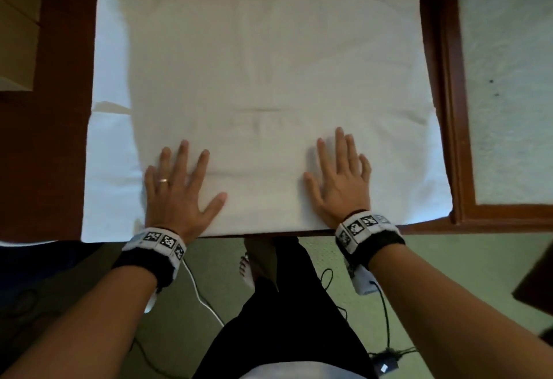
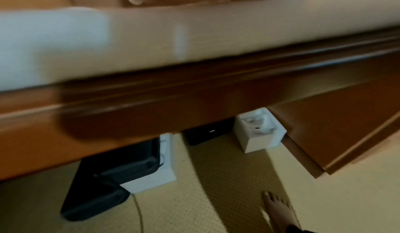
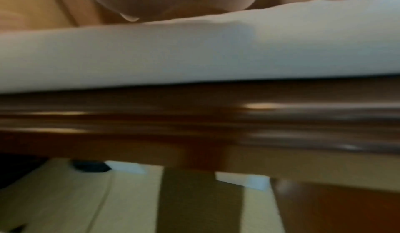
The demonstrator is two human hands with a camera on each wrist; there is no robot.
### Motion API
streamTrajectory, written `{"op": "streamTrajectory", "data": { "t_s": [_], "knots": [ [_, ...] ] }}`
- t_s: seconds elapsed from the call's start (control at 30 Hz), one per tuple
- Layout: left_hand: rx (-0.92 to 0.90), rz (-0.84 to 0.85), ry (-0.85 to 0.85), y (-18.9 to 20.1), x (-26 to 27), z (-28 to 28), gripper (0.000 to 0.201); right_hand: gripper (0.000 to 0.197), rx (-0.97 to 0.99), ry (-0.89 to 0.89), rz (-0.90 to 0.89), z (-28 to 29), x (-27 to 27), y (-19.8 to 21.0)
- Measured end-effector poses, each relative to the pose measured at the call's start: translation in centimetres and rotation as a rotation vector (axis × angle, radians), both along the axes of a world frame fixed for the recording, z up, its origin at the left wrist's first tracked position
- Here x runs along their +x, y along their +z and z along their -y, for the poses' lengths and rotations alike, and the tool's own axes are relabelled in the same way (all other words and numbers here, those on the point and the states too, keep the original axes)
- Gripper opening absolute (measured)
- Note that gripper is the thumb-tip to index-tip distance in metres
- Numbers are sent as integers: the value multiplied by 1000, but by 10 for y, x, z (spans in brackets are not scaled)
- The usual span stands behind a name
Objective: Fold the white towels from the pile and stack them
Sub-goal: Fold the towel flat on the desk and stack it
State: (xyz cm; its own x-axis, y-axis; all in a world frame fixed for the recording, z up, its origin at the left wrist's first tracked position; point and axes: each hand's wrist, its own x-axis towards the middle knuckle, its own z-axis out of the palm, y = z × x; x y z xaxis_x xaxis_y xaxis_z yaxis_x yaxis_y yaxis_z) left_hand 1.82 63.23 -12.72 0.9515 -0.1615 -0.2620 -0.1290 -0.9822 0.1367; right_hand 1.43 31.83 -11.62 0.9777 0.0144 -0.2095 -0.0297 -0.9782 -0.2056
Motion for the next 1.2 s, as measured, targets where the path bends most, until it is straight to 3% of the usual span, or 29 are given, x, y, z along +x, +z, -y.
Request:
{"op": "streamTrajectory", "data": {
  "t_s": [0.13,0.27,0.47,0.57,0.63,0.7,0.8,0.9,0.97,1.1,1.2],
  "knots": [
    [15,-8,57,-10,-8,3,100,67,0,306,-30,-75,-13,-10],
    [45,-11,32,-11,-8,-1,104,67,-56,291,-46,-31,-10,-16],
    [59,-32,62,-7,-8,5,100,69,-117,-160,-166,111,7,-8],
    [1,-51,144,3,0,11,99,78,-117,-346,-132,120,20,3],
    [-69,-34,201,10,8,22,97,80,-103,-345,-69,98,29,11],
    [-67,-22,108,14,15,37,92,77,-66,-169,-32,61,30,17],
    [15,-67,-241,15,23,64,85,71,-43,134,-87,2,23,16],
    [126,-117,-396,11,39,55,80,66,-67,163,-196,-26,24,16],
    [160,-122,-279,6,54,16,74,66,-62,162,-240,-26,26,18],
    [191,-224,175,18,79,-85,64,70,-92,231,-289,-20,30,19],
    [225,-167,222,30,81,-100,68,70,-105,217,-316,-25,33,21]
  ]
}}
